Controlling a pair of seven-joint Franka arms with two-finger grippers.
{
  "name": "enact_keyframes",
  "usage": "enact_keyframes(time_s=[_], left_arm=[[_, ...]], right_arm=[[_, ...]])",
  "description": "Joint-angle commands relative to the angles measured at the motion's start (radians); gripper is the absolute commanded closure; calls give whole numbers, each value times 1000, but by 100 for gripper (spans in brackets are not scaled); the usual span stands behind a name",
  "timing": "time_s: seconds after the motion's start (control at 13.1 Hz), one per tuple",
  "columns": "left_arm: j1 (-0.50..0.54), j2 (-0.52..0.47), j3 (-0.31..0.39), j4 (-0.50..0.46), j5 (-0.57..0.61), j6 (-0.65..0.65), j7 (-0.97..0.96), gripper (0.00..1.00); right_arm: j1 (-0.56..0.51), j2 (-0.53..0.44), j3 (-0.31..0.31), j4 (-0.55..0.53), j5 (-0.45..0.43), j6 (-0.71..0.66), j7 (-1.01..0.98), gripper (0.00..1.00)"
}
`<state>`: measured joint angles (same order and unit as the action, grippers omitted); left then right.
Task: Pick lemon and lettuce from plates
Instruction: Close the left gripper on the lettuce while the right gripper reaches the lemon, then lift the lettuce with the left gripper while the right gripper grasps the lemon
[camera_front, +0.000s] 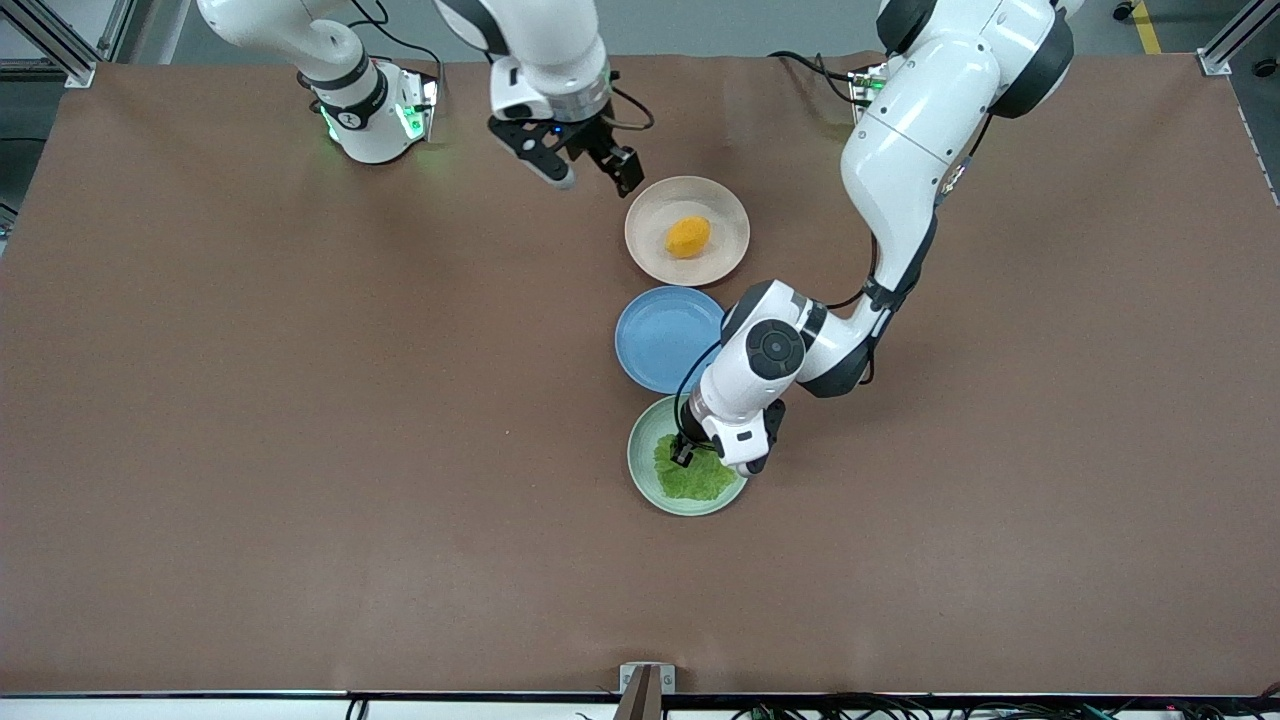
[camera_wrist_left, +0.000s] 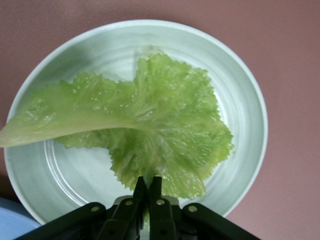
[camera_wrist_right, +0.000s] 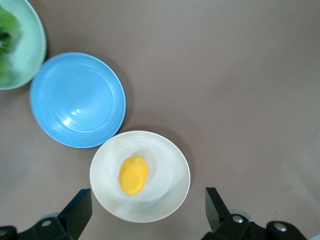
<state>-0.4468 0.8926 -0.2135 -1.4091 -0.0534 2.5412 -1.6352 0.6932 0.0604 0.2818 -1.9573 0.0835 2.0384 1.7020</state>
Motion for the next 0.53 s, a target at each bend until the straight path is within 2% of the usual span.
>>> enact_keyframes(time_s=[0.0, 0.15, 0.46], left_arm=[[-18, -32, 3, 4, -2, -5, -6, 99], [-17, -67, 5, 4, -2, -44, -6, 100], [39, -219, 3, -4, -2, -276, 33, 100]], right_arm=[[89, 113, -13, 5, -123, 86, 189, 0], [130, 195, -13, 9, -200, 173, 327, 0], [157, 341, -13, 86, -237, 220, 387, 0]])
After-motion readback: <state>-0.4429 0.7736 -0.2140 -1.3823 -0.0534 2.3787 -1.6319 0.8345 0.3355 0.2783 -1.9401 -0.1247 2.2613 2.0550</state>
